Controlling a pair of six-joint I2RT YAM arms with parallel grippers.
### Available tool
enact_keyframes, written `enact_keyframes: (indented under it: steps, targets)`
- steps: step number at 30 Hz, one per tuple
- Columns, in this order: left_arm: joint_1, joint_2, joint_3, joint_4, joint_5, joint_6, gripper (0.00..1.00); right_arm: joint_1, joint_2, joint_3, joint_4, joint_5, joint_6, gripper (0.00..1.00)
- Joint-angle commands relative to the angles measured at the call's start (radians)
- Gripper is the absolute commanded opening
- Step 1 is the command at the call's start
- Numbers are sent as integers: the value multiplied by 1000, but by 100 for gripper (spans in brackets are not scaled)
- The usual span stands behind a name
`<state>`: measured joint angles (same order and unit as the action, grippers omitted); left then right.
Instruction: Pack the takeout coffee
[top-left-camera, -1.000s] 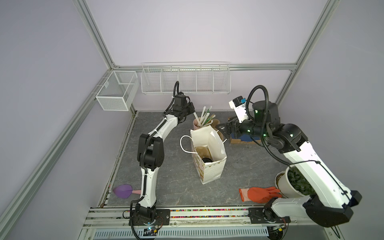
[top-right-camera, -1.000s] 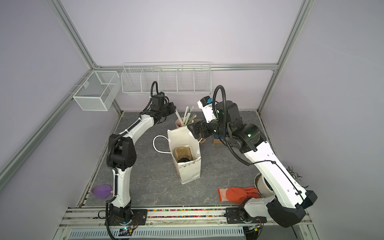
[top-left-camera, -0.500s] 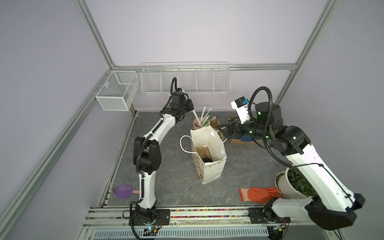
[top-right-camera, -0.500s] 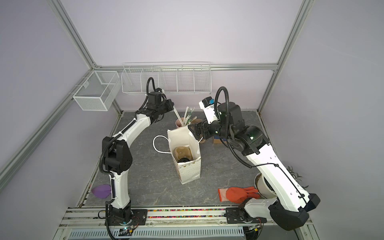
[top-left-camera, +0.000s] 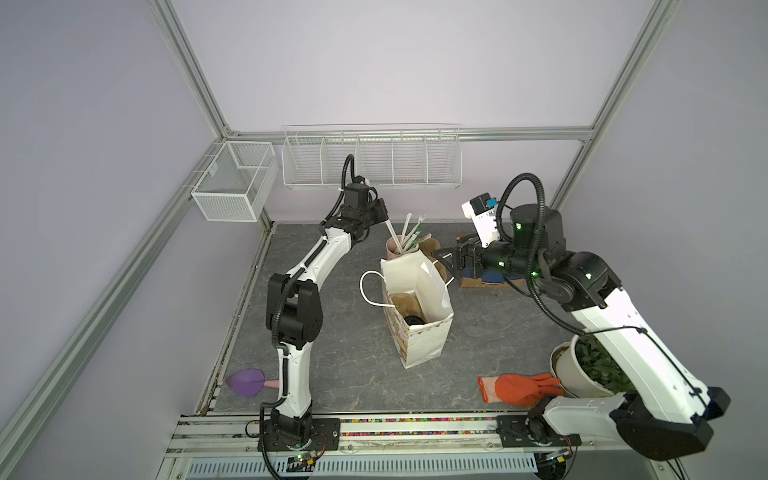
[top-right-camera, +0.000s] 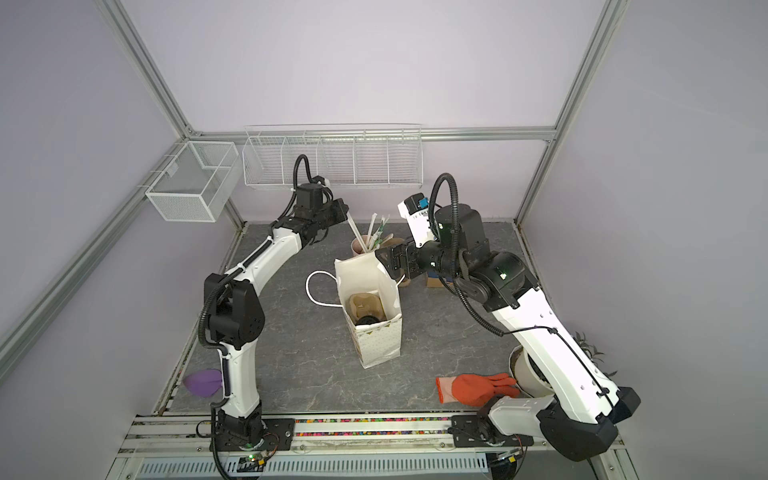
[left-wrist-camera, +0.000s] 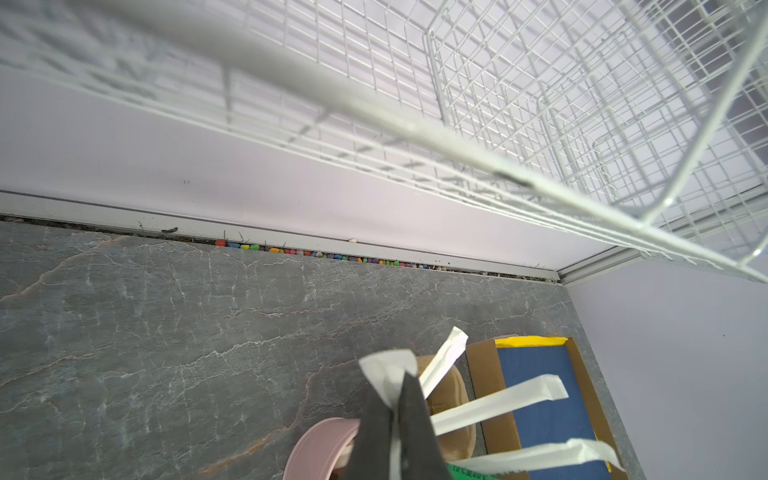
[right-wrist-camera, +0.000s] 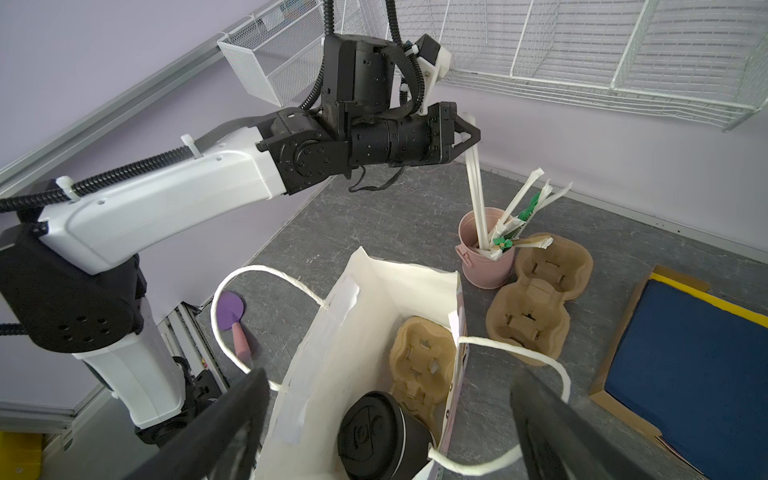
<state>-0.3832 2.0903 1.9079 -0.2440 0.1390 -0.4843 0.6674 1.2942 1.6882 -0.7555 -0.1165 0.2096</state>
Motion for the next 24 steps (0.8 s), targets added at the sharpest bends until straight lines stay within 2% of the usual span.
enact_keyframes:
  steps: [1, 14, 15, 17, 18, 24]
  targets:
    - [-7, -30, -7, 2, 20, 13, 2, -4, -14, -16, 33, -17, 6, 93]
    - [-7, -36, -18, 26, 36, 4, 0, -4, -6, -21, 33, -22, 1, 88]
    - [-7, -37, -20, 29, 36, 3, 4, -3, -6, -22, 31, -21, 2, 88]
    - [-7, -40, -21, 34, 37, 0, 5, -4, -7, -24, 31, -20, -1, 88]
    - [-7, -41, -25, 39, 41, 1, 0, -4, -9, -26, 31, -20, -1, 88]
    - [-7, -68, -38, 64, 39, 29, 0, -3, -16, -48, 43, -13, -2, 88]
